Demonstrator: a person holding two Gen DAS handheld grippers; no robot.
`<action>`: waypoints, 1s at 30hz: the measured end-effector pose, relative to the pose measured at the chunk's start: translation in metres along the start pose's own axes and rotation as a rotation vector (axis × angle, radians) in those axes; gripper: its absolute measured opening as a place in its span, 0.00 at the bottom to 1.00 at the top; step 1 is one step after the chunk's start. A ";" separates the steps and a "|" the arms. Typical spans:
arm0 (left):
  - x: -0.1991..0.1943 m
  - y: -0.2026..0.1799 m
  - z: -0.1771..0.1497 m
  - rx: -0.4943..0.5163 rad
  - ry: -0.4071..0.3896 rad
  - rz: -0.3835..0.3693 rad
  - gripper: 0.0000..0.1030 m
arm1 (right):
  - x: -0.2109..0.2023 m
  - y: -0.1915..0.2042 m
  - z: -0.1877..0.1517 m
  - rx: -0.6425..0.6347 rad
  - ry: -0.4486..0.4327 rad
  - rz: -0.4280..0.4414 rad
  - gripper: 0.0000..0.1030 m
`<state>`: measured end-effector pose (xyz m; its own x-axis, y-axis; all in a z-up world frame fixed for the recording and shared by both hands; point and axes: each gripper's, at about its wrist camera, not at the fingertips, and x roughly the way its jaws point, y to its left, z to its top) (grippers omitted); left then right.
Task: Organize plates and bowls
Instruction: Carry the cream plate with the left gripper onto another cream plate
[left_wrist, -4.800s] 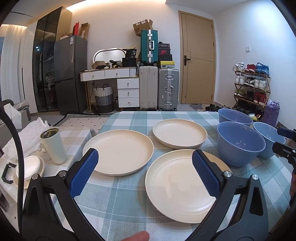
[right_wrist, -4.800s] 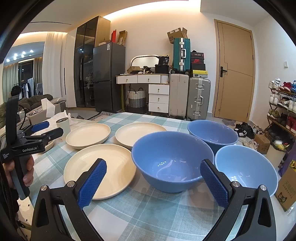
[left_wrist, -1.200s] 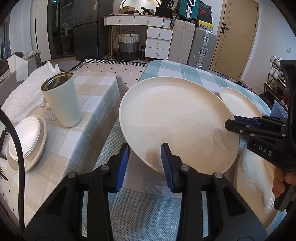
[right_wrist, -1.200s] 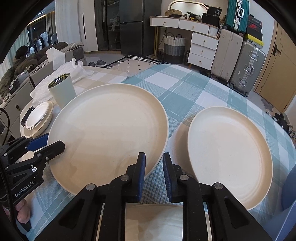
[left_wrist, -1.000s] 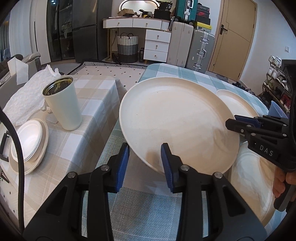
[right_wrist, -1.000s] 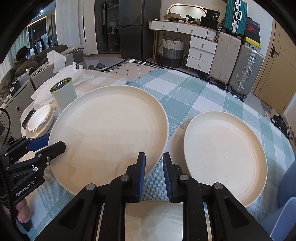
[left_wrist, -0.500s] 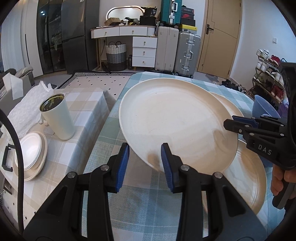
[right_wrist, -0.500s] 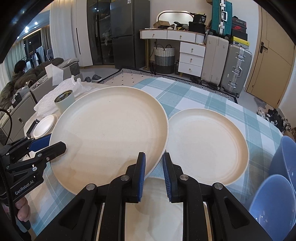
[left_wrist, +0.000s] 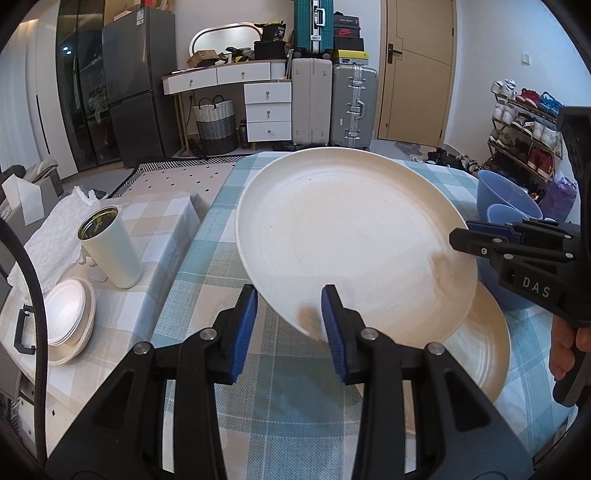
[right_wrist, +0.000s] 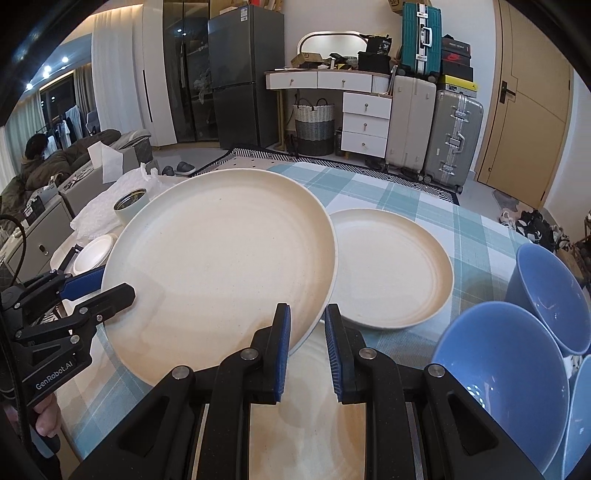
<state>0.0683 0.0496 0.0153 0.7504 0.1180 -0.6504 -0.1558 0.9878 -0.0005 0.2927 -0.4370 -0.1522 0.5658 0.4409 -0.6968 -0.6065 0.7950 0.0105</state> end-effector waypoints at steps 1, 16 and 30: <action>-0.003 -0.005 -0.002 0.009 0.003 -0.002 0.32 | -0.004 -0.001 -0.002 0.004 -0.002 -0.001 0.19; -0.036 -0.048 -0.025 0.093 0.012 -0.024 0.32 | -0.034 -0.013 -0.036 0.069 0.007 -0.010 0.19; -0.045 -0.074 -0.049 0.146 0.034 -0.052 0.32 | -0.049 -0.025 -0.079 0.120 0.033 -0.034 0.19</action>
<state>0.0145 -0.0337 0.0075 0.7325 0.0652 -0.6777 -0.0202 0.9970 0.0742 0.2360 -0.5111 -0.1750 0.5652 0.4000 -0.7215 -0.5148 0.8544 0.0704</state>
